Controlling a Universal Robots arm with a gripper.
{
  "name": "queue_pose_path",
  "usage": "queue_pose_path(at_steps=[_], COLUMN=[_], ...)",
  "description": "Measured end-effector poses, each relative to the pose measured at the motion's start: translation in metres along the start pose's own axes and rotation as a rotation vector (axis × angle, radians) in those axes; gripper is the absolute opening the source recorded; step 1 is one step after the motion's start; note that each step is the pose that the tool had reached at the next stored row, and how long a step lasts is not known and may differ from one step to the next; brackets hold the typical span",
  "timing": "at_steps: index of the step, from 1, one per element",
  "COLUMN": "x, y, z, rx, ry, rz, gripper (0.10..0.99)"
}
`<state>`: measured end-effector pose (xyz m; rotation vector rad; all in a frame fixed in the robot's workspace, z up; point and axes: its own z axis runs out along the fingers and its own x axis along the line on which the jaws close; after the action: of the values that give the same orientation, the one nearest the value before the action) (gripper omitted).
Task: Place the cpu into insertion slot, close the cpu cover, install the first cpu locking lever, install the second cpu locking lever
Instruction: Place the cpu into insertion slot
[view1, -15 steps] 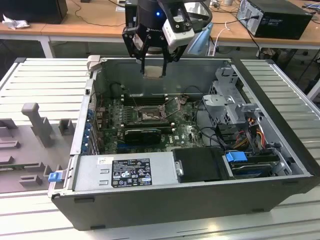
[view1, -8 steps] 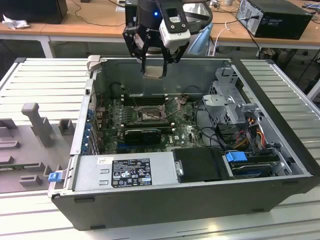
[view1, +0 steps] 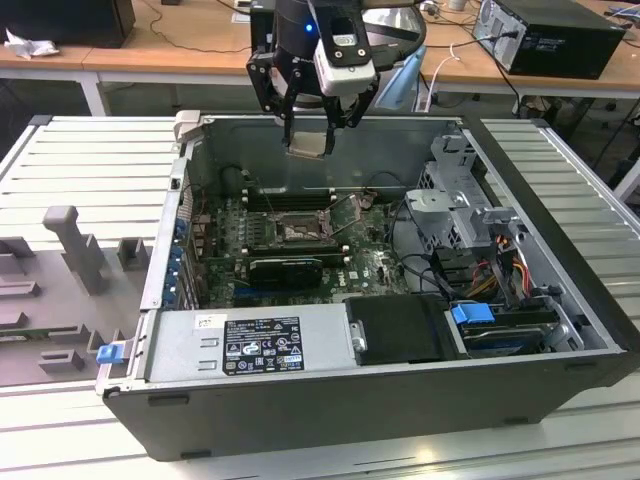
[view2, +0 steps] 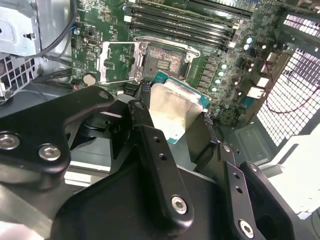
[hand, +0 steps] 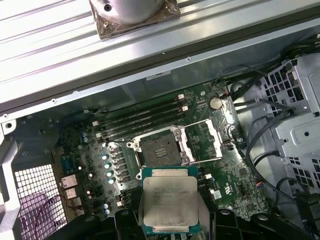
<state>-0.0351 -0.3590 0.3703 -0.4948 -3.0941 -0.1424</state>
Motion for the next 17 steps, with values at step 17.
queue_pose_path(at_steps=[17], x=[0.0000], y=[0.0000], z=[0.0001], rx=[-0.001], ry=[-0.0048], rz=[0.055], gripper=[0.529])
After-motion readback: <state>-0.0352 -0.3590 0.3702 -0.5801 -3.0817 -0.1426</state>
